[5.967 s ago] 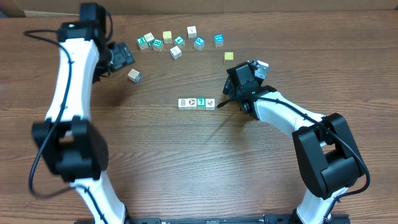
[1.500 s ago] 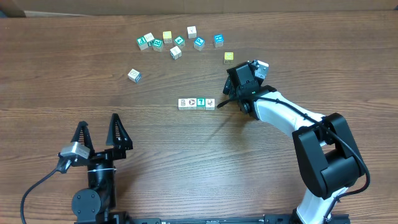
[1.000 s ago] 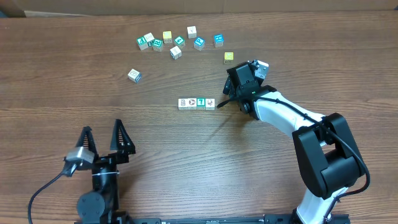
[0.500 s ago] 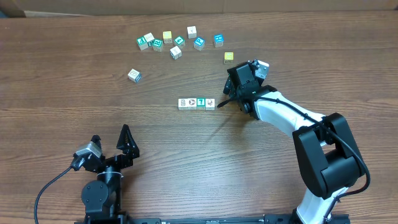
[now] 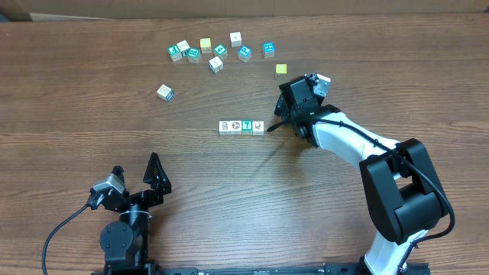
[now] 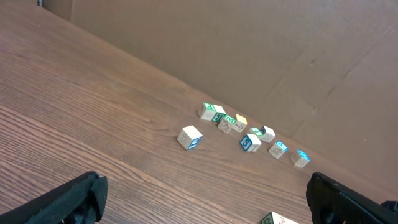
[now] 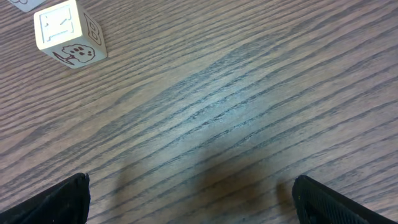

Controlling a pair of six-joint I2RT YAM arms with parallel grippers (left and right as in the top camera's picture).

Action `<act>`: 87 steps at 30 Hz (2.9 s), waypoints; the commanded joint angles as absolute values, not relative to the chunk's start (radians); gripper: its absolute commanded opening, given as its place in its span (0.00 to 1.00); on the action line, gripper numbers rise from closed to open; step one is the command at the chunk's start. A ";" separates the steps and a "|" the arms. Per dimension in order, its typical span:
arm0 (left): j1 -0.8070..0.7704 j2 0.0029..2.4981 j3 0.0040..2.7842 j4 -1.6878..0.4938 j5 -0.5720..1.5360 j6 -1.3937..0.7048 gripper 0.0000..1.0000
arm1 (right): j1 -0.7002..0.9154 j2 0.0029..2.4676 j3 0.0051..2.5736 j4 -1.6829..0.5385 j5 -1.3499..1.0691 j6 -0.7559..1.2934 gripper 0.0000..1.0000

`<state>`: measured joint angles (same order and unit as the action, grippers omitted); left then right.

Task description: Form a horizontal line

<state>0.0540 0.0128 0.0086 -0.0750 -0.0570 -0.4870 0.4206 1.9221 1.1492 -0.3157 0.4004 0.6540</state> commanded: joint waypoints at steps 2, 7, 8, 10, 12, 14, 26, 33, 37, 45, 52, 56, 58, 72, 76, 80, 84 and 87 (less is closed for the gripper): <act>0.046 0.004 0.005 -0.072 -0.059 -0.478 1.00 | 0.416 1.927 1.151 -0.312 0.418 0.654 1.00; 0.046 0.004 0.005 -0.072 -0.059 -0.478 1.00 | 0.417 1.927 1.151 -0.312 0.418 0.654 1.00; 0.046 0.004 0.005 -0.072 -0.059 -0.478 1.00 | 0.416 1.927 1.151 -0.312 0.418 0.654 1.00; 0.046 0.004 0.005 -0.072 -0.059 -0.478 1.00 | 0.417 1.927 1.151 -0.312 0.418 0.654 1.00; 0.046 0.004 0.005 -0.072 -0.058 -0.478 1.00 | 0.417 1.927 1.151 -0.312 0.418 0.654 1.00; 0.046 0.004 0.005 -0.072 -0.058 -0.477 1.00 | 0.416 1.927 1.151 -0.312 0.418 0.654 1.00; 0.046 0.004 0.005 -0.072 -0.043 -0.025 1.00 | 0.417 1.927 1.151 -0.312 0.418 0.654 1.00; 0.046 0.004 0.005 -0.072 -0.048 0.124 1.00 | 0.417 1.927 1.151 -0.312 0.418 0.654 1.00; 0.046 0.004 0.005 -0.072 -0.048 0.124 1.00 | 0.416 1.927 1.151 -0.312 0.418 0.654 1.00; 0.046 0.004 0.005 -0.072 -0.048 0.124 1.00 | 0.416 1.927 1.151 -0.312 0.418 0.654 1.00; 0.046 0.004 0.005 -0.072 -0.047 0.124 1.00 | 0.417 1.927 1.151 -0.312 0.418 0.654 1.00; 0.046 0.004 0.005 -0.072 -0.048 0.124 1.00 | 0.416 1.927 1.151 -0.312 0.418 0.654 1.00; 0.046 0.004 0.005 -0.072 -0.048 0.124 1.00 | 0.417 1.927 1.151 -0.312 0.418 0.654 1.00; 0.046 0.004 0.005 -0.072 -0.048 0.124 1.00 | 0.417 1.927 1.151 -0.312 0.418 0.654 1.00; 0.046 0.004 0.005 -0.072 -0.047 0.124 1.00 | 0.416 1.927 1.151 -0.312 0.418 0.654 1.00; 0.046 0.004 0.005 -0.072 -0.048 0.124 1.00 | 0.417 1.927 1.151 -0.312 0.418 0.654 1.00; 0.046 0.004 0.005 -0.072 -0.048 0.124 1.00 | 0.417 1.927 1.151 -0.312 0.418 0.654 1.00; 0.046 0.004 0.005 -0.072 -0.048 0.124 1.00 | 0.417 1.927 1.151 -0.312 0.418 0.654 1.00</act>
